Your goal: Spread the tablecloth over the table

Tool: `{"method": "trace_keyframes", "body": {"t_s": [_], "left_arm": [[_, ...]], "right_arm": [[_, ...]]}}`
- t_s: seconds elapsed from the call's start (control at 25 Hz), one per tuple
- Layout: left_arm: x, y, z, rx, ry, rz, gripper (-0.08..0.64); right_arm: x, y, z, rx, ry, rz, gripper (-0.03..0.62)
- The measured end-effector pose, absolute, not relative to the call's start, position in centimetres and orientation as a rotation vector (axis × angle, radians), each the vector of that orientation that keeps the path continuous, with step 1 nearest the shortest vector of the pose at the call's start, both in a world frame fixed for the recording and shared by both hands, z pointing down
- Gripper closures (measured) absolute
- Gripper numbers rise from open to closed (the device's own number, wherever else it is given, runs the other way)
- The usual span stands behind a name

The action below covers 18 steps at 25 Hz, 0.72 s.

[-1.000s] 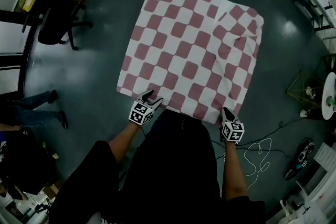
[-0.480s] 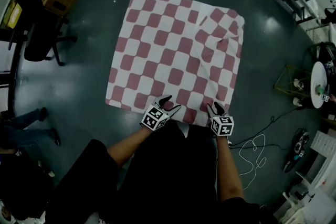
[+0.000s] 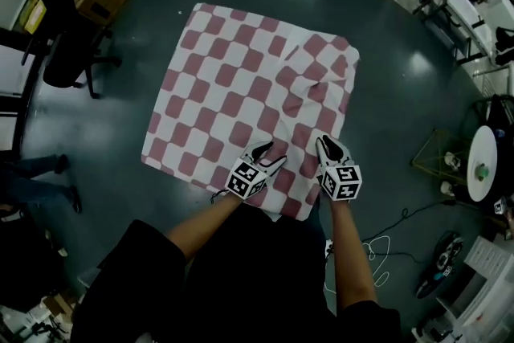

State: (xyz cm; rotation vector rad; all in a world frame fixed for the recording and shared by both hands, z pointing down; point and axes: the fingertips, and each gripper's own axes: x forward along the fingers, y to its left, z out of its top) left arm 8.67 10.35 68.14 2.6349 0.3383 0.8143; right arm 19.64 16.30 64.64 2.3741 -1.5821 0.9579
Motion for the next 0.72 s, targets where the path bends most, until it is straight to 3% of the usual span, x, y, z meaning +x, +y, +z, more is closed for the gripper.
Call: {"method": "trace_keyframes", "body": {"t_s": [0.24,0.72], "left_arm": [[13.2,13.0,67.6,2.648,0.015,0.767,0.302],[15.3,16.5,62.0,2.650,-0.258,0.549,0.312]], "right_arm": [[21.0,18.0,64.6,2.175,-1.870,0.983,0.559],[25.3,21.5,61.5,2.049,-1.903,0.839,0.561]]}}
